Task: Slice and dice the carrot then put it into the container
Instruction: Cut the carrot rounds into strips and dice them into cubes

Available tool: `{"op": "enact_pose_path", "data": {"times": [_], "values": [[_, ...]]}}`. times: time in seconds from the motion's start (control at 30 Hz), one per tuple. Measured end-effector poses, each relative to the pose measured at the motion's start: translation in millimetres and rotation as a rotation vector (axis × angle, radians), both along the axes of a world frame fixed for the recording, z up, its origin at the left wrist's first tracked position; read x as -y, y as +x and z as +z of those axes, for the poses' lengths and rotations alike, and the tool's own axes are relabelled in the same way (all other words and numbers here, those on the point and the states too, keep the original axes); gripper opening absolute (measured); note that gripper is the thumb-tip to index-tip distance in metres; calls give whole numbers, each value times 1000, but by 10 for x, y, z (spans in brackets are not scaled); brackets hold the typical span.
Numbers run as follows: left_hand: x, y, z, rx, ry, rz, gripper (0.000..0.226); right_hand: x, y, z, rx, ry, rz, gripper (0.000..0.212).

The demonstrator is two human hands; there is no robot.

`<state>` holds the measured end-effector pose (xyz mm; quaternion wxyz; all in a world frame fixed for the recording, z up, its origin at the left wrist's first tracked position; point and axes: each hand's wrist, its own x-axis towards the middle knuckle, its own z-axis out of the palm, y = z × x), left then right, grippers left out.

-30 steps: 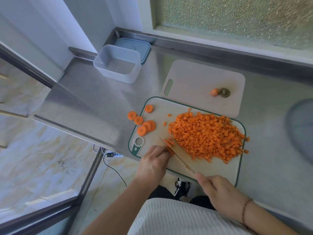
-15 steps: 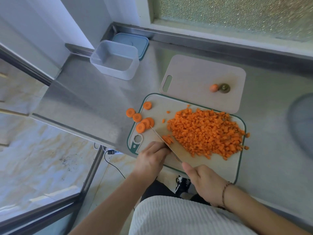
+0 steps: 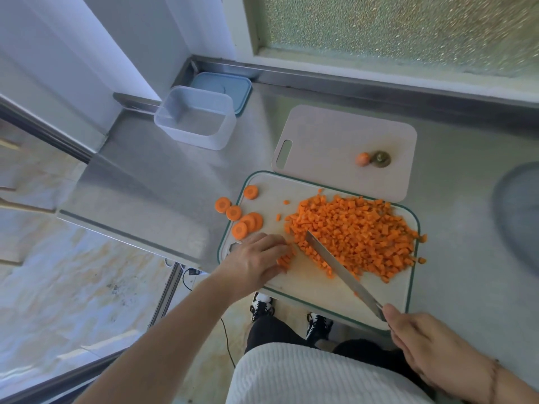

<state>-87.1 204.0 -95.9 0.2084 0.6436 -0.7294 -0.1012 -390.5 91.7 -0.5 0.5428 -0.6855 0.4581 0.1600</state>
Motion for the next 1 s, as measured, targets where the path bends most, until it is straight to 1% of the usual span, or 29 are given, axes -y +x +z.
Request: {"op": "enact_pose_path", "data": {"times": [0.1,0.23,0.37,0.43,0.53,0.67,0.77,0.83,0.87,0.93,1.0], "values": [[9,-53,19,-28,38,22,30,-24,4,-25,6,7,2,61],[-31,-221,46,-142,173,107,46,-57,21,-48,-13,51,30,58],[5,-392,141,-167,314,315,48,-81,99,-105,-45,44,71,60],[-11,-522,162,-187,302,455,46,-102,175,-121,-44,18,88,61],[-17,-737,157,-310,262,665,43,-164,300,-124,-50,-29,115,59],[32,-928,163,-445,188,840,44,-208,377,-144,-33,-46,114,59],[9,-931,168,-482,223,839,50,-127,339,-168,-12,-71,127,62],[-50,-901,164,-415,208,816,50,-74,316,-155,6,-76,137,64],[-81,-877,143,-332,151,778,46,-62,306,-146,15,-78,146,63],[-150,-832,73,-164,-5,633,34,-64,283,-132,17,-84,171,62],[-198,-771,-27,-124,-114,461,17,-73,256,-116,-4,-94,193,60]]}}
